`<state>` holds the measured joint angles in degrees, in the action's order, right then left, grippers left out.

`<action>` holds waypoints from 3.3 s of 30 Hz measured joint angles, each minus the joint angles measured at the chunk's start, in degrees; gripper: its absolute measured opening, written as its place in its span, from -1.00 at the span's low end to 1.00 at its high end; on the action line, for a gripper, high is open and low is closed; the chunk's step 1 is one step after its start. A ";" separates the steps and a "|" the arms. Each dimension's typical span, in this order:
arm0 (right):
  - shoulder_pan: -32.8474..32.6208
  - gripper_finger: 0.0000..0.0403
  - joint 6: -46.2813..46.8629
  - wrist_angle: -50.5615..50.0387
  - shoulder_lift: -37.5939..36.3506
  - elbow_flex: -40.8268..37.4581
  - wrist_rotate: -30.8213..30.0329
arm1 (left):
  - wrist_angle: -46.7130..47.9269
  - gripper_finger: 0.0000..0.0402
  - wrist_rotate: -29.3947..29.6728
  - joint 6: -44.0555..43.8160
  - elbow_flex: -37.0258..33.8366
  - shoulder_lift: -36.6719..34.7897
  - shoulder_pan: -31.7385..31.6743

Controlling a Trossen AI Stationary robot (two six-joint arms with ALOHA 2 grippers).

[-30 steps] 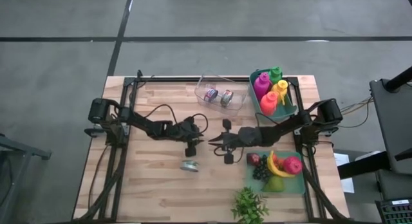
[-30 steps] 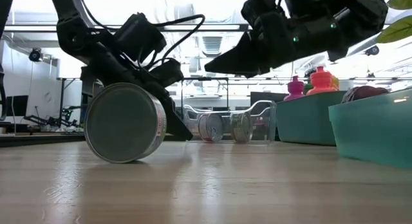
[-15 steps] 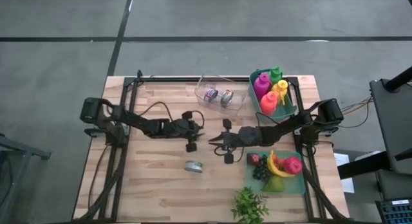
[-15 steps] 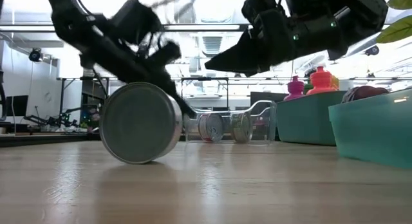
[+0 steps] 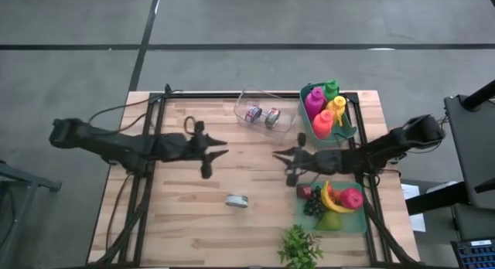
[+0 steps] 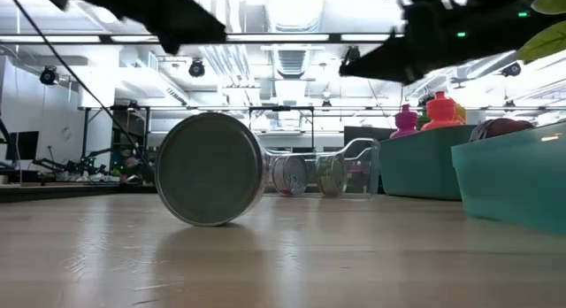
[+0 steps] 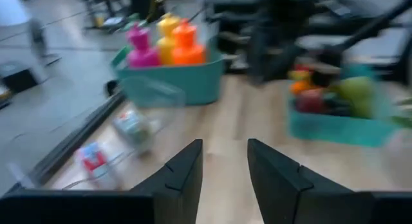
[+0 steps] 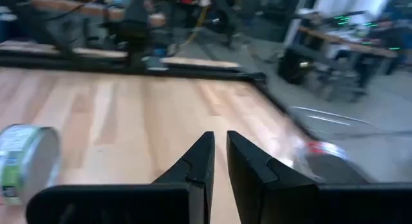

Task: Pick & Place Food Item
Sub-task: Put the green tuna can into the transparent bin

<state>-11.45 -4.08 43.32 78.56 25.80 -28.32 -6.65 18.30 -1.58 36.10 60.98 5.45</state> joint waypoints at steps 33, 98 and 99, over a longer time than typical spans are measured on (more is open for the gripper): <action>-0.91 -0.81 9.03 0.22 -33.69 -23.84 -6.37 | 0.04 -0.36 16.05 1.53 0.00 9.74 29.05; -0.91 -0.81 9.03 0.19 -33.44 -23.84 -6.24 | -9.24 0.52 22.23 -16.45 0.00 20.26 25.14; -0.91 -0.81 9.03 0.20 -33.44 -23.84 -6.24 | -9.26 0.57 21.45 -16.46 0.00 20.34 25.14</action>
<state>-12.36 4.95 43.52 45.12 1.96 -34.57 -15.92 39.74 -18.04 36.10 81.32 30.59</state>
